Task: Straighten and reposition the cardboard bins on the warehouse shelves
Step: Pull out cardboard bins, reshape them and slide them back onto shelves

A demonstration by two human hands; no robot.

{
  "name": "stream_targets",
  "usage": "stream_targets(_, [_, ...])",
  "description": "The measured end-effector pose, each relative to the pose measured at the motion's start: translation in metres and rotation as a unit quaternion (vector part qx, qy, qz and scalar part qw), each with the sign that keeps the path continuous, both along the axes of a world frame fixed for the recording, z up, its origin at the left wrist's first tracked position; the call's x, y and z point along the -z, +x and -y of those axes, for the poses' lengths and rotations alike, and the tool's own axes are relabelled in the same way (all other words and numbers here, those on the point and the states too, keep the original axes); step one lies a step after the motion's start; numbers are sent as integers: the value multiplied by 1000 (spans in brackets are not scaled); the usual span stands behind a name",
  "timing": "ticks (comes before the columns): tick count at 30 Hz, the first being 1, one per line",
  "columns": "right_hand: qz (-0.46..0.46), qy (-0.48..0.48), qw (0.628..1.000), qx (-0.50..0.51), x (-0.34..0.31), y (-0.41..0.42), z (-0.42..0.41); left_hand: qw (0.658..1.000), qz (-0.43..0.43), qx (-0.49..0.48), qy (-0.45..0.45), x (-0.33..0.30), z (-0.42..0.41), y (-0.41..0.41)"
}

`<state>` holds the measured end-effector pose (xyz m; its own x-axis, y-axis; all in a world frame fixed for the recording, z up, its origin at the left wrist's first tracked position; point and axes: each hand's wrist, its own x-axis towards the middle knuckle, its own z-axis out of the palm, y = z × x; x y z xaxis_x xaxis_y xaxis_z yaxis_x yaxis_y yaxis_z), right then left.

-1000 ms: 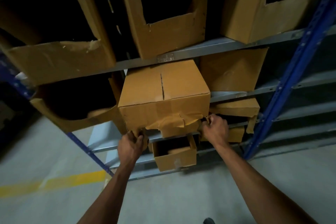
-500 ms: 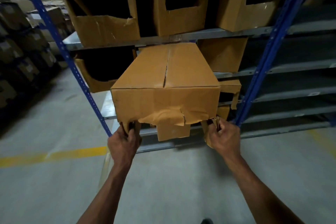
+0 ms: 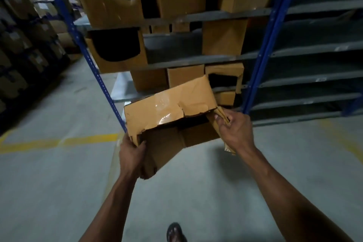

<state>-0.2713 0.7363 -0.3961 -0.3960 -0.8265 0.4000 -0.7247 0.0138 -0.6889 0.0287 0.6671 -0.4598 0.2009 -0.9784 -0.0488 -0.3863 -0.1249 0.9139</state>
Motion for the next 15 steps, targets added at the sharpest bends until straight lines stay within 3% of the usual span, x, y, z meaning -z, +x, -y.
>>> stream_targets(3, [-33, 81, 996, 11, 24, -7, -48, 992, -25, 12, 127, 38, -47, -6])
stream_targets(6, [9, 147, 989, -12, 48, -11, -87, 980, -50, -28, 192, 66, -98, -13])
stream_targets(8, [163, 157, 973, -49, 56, -15, -108, 972, -71, -54, 218, 82, -128, -16])
stream_targets(10, [330, 136, 931, -73, 65, -16, -134, 962, -90, -83, 245, 94, -157, -16])
stream_targets(12, [362, 106, 926, -19, 74, -13, -167, 952, -106, -95, 270, 102, -180, -11])
stream_targets(14, [320, 65, 939, 112, 98, -5, -207, 947, -119, -95, 282, 108, -195, 0])
stream_targets(15, [323, 48, 927, 186, 117, 0, -227, 945, -124, -91, 287, 112, -199, 7])
